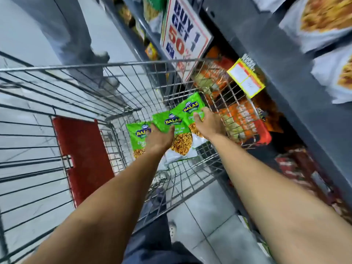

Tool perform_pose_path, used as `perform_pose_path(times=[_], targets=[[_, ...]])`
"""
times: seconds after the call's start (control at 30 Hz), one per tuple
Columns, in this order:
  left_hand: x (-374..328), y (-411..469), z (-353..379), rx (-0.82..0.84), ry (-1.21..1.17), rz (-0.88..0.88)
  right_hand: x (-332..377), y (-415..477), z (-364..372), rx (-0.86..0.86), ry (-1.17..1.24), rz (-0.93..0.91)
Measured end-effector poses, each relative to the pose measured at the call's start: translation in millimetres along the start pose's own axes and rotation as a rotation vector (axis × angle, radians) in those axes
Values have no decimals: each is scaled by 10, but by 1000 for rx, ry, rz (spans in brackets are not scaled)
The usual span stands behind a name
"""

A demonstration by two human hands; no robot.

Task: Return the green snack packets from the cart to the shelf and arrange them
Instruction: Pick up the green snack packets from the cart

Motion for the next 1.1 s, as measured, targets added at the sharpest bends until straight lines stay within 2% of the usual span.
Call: perform_pose_path(times=[0.17,0.3,0.43,0.53,0.67,0.87,1.1], targets=[[617,344,64,-58,49,-246,98,166,770,147,-71,64],[1029,443,-37,-180,43,-315,320,198,1400,275,-53,90],[1223,572,-30,-137,14,-345,428,256,1886,373,-95,93],[1253,618,22,-76,-18,-333,421,241,1970,339,-192,102],[1328,687,50,-79,-23,-319,378,306,1986,359,-245,173],[1371,672,-19,-56,-14,-230,386,372,1919,433,119,422],[1230,425,-237,-74,-32,-144,523,142,1694,510,199,517]])
Point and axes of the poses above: each hand's wrist, its own y-axis towards the middle knuckle, its own z-axis out of the palm, x = y × z, the point moved 1 cm from there along y, towards the middle knuckle, and after that the axes turned 12 degrees about z, right-handed, at the moved point
